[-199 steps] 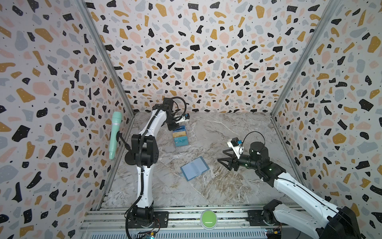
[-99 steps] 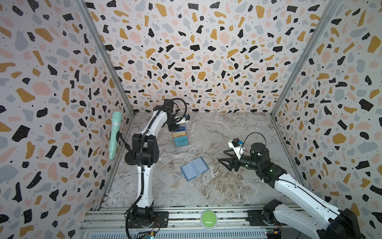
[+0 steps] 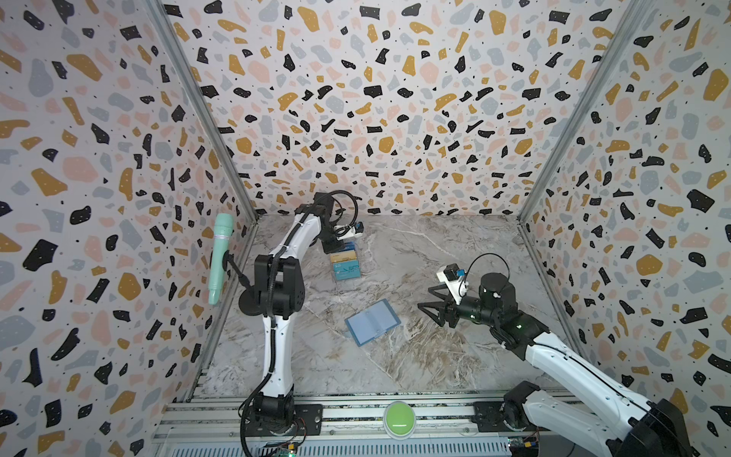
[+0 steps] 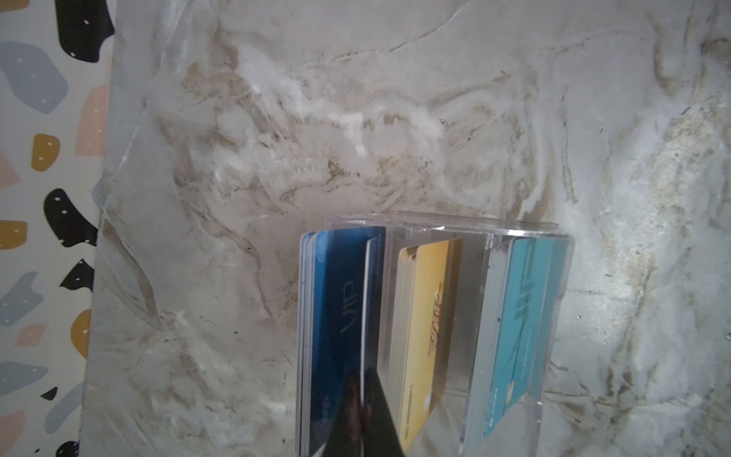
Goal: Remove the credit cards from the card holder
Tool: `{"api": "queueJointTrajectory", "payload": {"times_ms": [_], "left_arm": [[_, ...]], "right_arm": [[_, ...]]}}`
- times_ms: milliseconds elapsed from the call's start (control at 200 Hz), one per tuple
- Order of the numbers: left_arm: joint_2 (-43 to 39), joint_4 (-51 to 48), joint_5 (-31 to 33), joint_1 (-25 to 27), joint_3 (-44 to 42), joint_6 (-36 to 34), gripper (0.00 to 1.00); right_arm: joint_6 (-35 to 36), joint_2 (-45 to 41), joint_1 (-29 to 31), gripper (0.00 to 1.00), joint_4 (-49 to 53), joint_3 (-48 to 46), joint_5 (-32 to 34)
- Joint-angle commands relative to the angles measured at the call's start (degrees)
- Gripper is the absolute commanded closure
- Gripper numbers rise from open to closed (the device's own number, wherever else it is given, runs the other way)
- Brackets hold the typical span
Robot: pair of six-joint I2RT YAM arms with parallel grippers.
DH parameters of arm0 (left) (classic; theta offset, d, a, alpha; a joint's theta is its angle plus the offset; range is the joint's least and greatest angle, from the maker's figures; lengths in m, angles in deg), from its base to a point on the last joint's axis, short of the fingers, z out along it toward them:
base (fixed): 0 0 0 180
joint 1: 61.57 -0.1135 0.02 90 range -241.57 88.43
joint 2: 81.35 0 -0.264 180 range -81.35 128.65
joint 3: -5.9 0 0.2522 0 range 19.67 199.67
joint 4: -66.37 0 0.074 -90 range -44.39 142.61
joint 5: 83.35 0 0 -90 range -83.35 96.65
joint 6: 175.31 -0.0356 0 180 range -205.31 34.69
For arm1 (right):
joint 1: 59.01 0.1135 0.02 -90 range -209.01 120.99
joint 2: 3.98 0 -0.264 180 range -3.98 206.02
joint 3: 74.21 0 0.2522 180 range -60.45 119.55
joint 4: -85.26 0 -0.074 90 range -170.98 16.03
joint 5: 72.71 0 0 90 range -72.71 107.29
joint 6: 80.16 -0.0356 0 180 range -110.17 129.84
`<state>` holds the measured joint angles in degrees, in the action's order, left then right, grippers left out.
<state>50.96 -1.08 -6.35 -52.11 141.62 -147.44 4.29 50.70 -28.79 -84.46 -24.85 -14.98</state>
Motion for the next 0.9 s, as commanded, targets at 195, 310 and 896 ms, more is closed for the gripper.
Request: {"api": "queueJointTrajectory", "payload": {"times_ms": [195, 310, 896], "left_arm": [[0.08, 2.87, 0.97, -0.22, -2.62, 2.11, 0.9], [-0.82, 3.91, 0.95, -0.22, -3.79, 3.0, 0.81], [-5.16, 9.35, 1.84, -0.22, -4.9, 9.63, 0.61]], "right_arm": [[-0.17, -1.24, -0.24, 0.3, -1.6, -0.68, 0.54], [-0.17, -1.15, -0.22, 0.3, -1.83, -0.8, 0.72], [-0.39, -1.81, -0.16, 0.3, -2.36, -1.49, 1.11]]}}
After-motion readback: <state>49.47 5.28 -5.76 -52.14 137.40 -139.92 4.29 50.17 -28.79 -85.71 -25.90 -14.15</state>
